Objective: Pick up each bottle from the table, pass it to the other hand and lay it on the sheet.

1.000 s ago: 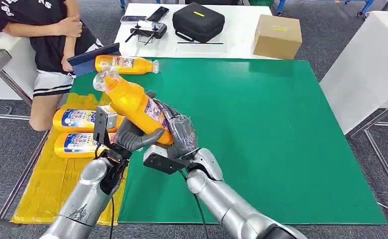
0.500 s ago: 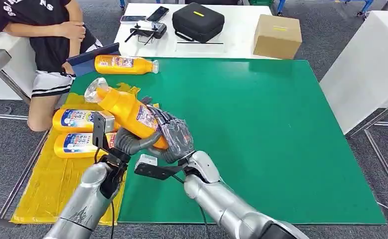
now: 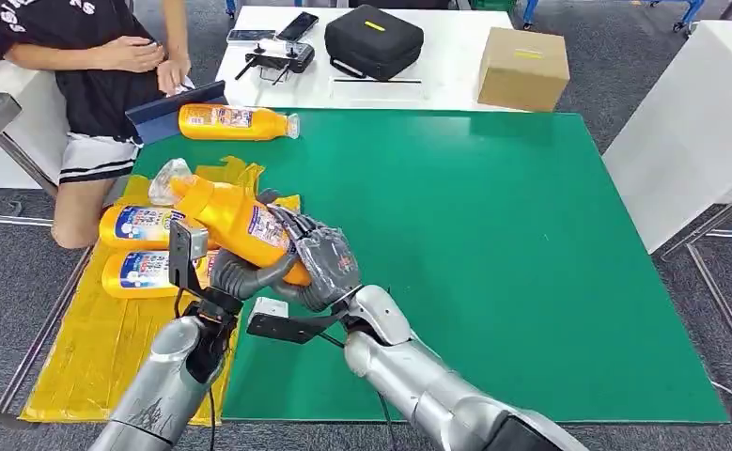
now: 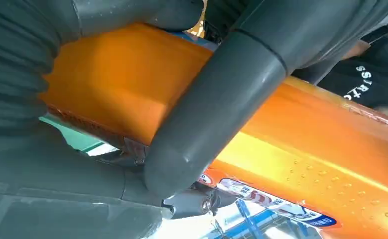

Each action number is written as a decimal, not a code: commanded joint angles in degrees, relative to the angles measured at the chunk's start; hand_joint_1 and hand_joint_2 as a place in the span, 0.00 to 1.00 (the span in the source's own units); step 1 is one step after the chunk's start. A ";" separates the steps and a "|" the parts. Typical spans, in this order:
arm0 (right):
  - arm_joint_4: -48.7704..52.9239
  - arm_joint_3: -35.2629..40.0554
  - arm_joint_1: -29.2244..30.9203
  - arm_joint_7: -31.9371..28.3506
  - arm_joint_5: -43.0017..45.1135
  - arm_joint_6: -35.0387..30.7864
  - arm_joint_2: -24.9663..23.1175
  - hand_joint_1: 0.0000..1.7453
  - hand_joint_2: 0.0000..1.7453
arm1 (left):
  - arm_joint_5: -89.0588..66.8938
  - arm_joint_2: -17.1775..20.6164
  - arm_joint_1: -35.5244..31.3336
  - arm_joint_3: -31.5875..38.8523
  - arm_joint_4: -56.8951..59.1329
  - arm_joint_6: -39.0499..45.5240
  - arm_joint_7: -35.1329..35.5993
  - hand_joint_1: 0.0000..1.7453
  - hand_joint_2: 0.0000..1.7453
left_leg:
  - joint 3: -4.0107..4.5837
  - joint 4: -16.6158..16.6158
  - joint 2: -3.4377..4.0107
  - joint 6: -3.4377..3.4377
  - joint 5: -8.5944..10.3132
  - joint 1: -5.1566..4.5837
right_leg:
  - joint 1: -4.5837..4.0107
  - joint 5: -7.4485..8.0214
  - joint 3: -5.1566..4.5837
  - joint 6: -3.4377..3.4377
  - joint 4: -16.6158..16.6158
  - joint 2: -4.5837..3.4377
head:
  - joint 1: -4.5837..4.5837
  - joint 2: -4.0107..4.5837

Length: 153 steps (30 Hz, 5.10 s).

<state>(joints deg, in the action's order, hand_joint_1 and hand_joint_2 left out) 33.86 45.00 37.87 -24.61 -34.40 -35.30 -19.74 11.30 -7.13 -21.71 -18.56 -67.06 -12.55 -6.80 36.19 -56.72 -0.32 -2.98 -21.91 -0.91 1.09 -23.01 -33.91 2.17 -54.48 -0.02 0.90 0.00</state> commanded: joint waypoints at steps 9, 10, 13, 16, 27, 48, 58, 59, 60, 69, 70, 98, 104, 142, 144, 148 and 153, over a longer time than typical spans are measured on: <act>-5.48 4.73 -0.62 -1.74 2.03 -0.31 0.18 1.00 1.00 | -2.28 0.71 -3.70 0.91 -2.34 4.73 -1.53 0.00 1.00 | -0.31 -0.05 -0.13 0.27 -0.17 0.10 | -0.09 -0.20 0.38 -0.16 0.00 0.17 | 0.00 0.00; -5.70 4.74 -0.73 -1.55 1.53 -0.54 0.36 1.00 1.00 | -2.15 1.02 -3.71 1.31 -2.51 4.84 -1.58 0.00 1.00 | -0.38 -0.06 -0.15 0.30 -0.21 0.10 | -0.09 -0.24 0.46 -0.18 -0.02 0.19 | 0.00 0.00; -6.20 3.60 -1.37 -1.14 -0.18 -0.78 0.99 1.00 1.00 | -1.59 1.04 -3.76 2.41 -2.76 5.05 -1.70 0.00 1.00 | -0.13 0.02 -0.10 0.15 -0.04 0.09 | -0.08 -0.06 0.19 -0.09 0.07 0.13 | 0.00 0.00; -6.49 2.86 -1.76 -1.39 -0.48 -0.91 1.16 1.00 1.00 | -1.57 0.88 -3.69 2.61 -2.88 5.12 -1.70 0.00 1.00 | -0.30 0.01 -0.20 0.24 -0.12 0.11 | -0.09 -0.17 0.39 -0.15 0.06 0.23 | 0.00 0.00; -7.17 1.27 -2.66 -1.42 -0.99 -1.07 1.92 1.00 1.00 | -1.39 0.82 -3.73 2.96 -2.63 5.06 -1.59 0.00 1.00 | -0.43 0.01 -0.26 0.30 -0.17 0.13 | -0.11 -0.24 0.53 -0.18 0.08 0.31 | 0.02 0.00; -8.01 -0.75 -3.36 -0.13 -3.22 -1.10 2.77 1.00 1.00 | -1.30 0.40 -4.80 3.08 -1.17 5.33 -1.48 0.00 1.00 | -0.23 -0.01 -0.20 0.21 -0.10 0.10 | -0.09 -0.15 0.29 -0.13 0.05 0.24 | -0.02 0.00; -8.53 0.07 -3.74 0.15 -4.91 -1.28 1.15 1.00 1.00 | -1.09 0.47 -4.42 3.24 -0.39 5.18 -1.33 0.00 1.00 | -0.36 -0.04 -0.15 0.30 -0.19 0.09 | -0.08 -0.25 0.42 -0.18 -0.02 0.21 | 0.02 0.00; -8.55 0.10 -3.81 0.22 -4.98 -1.38 1.04 1.00 1.00 | -1.09 0.48 -4.32 3.23 -0.29 5.19 -1.33 0.00 1.00 | -0.16 0.01 -0.08 0.19 -0.08 0.07 | -0.06 -0.12 0.20 -0.11 0.02 0.11 | 0.00 0.00; -8.55 0.10 -3.81 0.22 -4.98 -1.38 1.04 1.00 1.00 | -1.09 0.48 -4.32 3.23 -0.29 5.19 -1.33 0.00 1.00 | -0.26 -0.01 -0.08 0.24 -0.14 0.08 | -0.07 -0.17 0.30 -0.14 0.01 0.12 | 0.00 0.00; -8.31 -0.51 -2.92 0.19 -5.56 -3.47 -0.26 1.00 1.00 | -1.10 -0.39 -4.35 3.28 1.00 4.98 -1.42 0.00 1.00 | -0.33 -0.04 -0.07 0.28 -0.19 0.08 | -0.07 -0.22 0.38 -0.16 -0.01 0.11 | 0.00 0.00; -8.10 -0.38 -2.78 0.49 -5.54 -3.27 -0.26 1.00 1.00 | -1.11 -0.45 -4.45 3.28 1.11 5.00 -1.42 0.00 1.00 | -0.19 -0.03 -0.05 0.22 -0.12 0.08 | -0.07 -0.15 0.22 -0.13 -0.01 0.09 | 0.02 0.00; 4.36 -7.74 -4.10 6.12 -26.35 -4.70 -0.26 1.00 1.00 | 20.72 -1.48 -5.96 1.24 0.10 -6.59 7.79 0.00 1.00 | -0.21 -0.10 -0.11 0.26 -0.16 0.08 | -0.07 -0.21 0.28 -0.16 -0.07 0.14 | 0.00 0.00; 4.38 -7.23 -4.76 7.24 -27.89 -4.70 -0.26 1.00 1.00 | 21.38 -1.84 -5.61 2.05 -0.47 -5.04 6.80 0.00 1.00 | -0.23 -0.06 -0.09 0.26 -0.16 0.07 | -0.06 -0.20 0.28 -0.15 -0.04 0.13 | 0.00 0.00; 3.99 -10.11 -5.87 7.54 -23.46 -4.70 -0.26 0.47 1.00 | 20.59 -0.28 -2.75 4.18 -4.25 2.82 1.18 1.00 1.00 | -0.46 -0.03 -0.01 0.35 -0.25 0.08 | -0.07 -0.26 0.51 -0.21 -0.01 0.05 | 0.00 0.00; 2.68 -10.91 -5.95 6.54 -18.73 -4.70 -0.26 0.00 1.00 | 20.50 -0.05 -2.27 5.19 -5.12 3.43 0.73 1.00 1.00 | -0.24 0.01 0.02 0.23 -0.13 0.06 | -0.05 -0.13 0.27 -0.13 0.02 0.01 | 0.00 0.00; 9.46 -10.51 -8.79 5.72 -12.45 -1.40 2.89 0.00 1.00 | 19.33 0.31 -0.77 7.31 -7.46 4.66 0.18 1.00 1.00 | -0.31 0.04 0.02 0.25 -0.15 0.07 | -0.07 -0.14 0.36 -0.14 0.07 0.00 | 0.00 0.00; 9.45 -10.46 -8.82 5.89 -12.48 -1.48 2.69 0.00 1.00 | 19.32 0.13 -0.81 7.18 -7.41 4.65 0.18 1.00 1.00 | -0.14 0.00 -0.01 0.20 -0.11 0.06 | -0.06 -0.10 0.19 -0.11 0.02 0.01 | 0.02 0.00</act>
<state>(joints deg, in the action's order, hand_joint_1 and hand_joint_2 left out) 41.29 34.58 29.39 -18.75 -47.41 -37.44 -19.23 30.73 -8.44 -21.26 -12.89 -74.05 -8.04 -6.69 36.29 -56.73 -0.32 -2.96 -21.90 -0.91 1.09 -23.00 -33.98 2.17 -54.50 -0.05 0.92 0.00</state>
